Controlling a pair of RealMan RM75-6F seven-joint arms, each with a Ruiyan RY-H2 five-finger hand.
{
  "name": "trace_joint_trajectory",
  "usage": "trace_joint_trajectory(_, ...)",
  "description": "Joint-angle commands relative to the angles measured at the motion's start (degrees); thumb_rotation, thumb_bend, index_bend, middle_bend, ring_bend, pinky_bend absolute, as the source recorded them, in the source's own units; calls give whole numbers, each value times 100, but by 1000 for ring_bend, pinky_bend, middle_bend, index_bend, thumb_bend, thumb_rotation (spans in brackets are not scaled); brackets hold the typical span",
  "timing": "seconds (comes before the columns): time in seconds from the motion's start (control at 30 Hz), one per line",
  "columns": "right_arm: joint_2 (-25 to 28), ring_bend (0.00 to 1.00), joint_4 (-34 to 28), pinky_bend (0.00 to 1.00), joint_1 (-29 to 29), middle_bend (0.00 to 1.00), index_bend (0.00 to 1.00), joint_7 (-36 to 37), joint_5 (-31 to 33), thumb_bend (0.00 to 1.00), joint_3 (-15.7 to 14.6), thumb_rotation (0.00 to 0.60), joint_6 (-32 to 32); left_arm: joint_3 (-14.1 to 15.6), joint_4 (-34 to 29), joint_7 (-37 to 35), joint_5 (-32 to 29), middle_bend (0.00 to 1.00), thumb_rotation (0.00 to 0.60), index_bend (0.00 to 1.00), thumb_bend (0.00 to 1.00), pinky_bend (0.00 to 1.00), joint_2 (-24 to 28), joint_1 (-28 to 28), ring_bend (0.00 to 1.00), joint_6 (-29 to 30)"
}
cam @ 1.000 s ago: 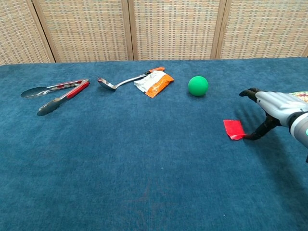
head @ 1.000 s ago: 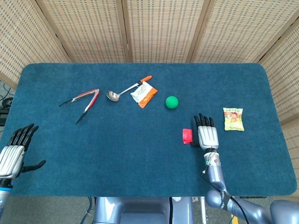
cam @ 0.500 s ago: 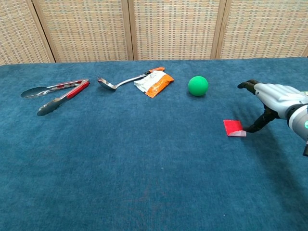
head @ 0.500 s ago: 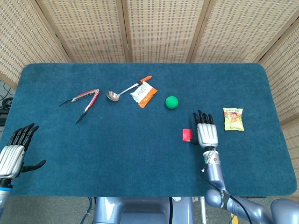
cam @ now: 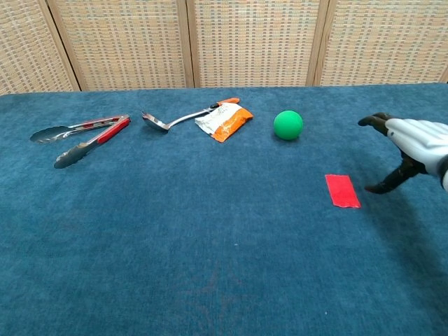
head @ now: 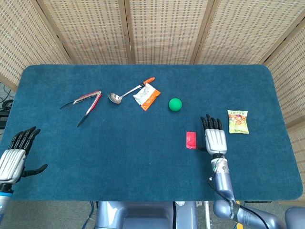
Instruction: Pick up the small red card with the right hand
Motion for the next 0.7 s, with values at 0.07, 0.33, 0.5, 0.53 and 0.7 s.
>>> trace_joint_trajectory(0.07,7,0,-102,0,-126,0,0,27,-52,228,-149,600,107,15,-19,-6,41,0,600,0,182,0,5,1,0,11)
trace_joint_trajectory(0.33,-181,0,-38,0,-211,0,0,30,-107,228,-297,600,165,54,-35,-37,127,0,600,0,182,0,22,13,0,43)
trace_joint_trajectory(0.5,-244,0,12,0,-193,0,0,31,-118,220,-264,600,149,49,-25,-68,129,0,600,0,182,0,28,15,0,58)
trace_joint_trajectory(0.53,-255,0,19,0,-187,0,0,33,-118,223,-254,600,144,49,-24,-67,124,0,600,0,182,0,29,14,0,53)
trace_joint_trajectory(0.7,-309,0,99,0,-143,0,0,44,-84,227,-208,600,53,44,-20,-49,98,0,600,0,182,0,19,5,0,30)
